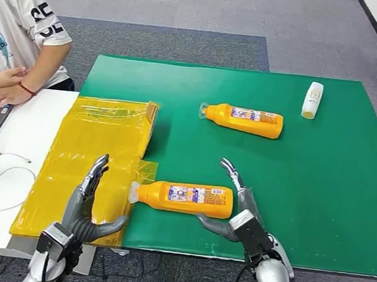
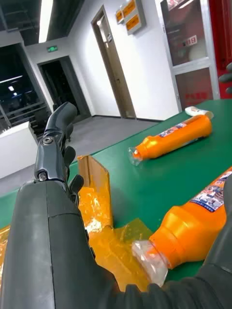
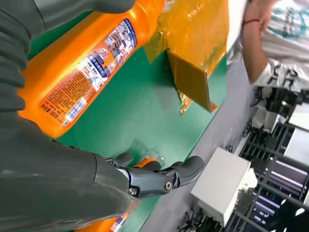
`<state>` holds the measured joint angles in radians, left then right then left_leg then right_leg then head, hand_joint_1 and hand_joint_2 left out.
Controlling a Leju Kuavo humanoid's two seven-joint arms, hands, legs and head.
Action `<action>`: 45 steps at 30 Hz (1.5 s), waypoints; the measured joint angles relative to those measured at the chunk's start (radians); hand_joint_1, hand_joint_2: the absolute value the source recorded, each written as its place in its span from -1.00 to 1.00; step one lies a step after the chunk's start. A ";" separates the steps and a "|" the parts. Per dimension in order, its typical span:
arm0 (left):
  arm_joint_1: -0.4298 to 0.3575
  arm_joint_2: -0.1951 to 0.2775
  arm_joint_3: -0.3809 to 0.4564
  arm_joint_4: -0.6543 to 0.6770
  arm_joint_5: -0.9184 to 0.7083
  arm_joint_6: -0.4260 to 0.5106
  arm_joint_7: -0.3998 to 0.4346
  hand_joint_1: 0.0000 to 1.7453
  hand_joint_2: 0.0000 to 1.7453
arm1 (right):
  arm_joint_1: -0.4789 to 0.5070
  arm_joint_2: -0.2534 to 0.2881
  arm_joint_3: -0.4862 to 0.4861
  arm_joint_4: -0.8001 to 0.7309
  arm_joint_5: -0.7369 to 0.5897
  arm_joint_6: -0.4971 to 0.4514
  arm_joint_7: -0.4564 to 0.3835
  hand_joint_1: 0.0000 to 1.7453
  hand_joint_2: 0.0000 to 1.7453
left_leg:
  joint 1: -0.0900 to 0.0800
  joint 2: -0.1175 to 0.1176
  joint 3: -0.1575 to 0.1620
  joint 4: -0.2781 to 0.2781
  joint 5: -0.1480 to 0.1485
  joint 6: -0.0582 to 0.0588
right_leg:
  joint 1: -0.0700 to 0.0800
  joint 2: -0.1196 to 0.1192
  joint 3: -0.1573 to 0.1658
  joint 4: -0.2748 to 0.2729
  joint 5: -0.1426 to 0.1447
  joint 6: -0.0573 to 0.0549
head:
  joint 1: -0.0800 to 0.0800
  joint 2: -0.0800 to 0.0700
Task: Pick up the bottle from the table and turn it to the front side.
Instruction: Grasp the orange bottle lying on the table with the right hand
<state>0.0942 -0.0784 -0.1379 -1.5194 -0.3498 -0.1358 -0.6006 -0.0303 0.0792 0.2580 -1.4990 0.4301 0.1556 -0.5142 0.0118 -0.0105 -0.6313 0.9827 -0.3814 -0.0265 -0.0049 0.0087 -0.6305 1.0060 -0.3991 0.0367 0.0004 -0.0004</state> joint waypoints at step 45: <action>-0.065 0.037 -0.031 0.110 0.058 -0.022 -0.021 -1.00 1.00 | -0.576 -0.304 0.601 0.556 0.202 0.117 0.257 -0.64 1.00 | 0.000 0.000 0.000 0.000 0.002 0.001 | 0.000 0.000 0.000 0.000 0.002 0.001 | 0.000 0.000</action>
<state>0.0290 -0.0411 -0.1693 -1.4091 -0.2922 -0.1575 -0.6212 -0.6064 -0.2249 0.8593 -0.9428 0.6324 0.2727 -0.2571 0.0116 -0.0104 -0.6313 0.9829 -0.3799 -0.0252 -0.0052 0.0086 -0.6301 1.0061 -0.3974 0.0380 0.0005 -0.0004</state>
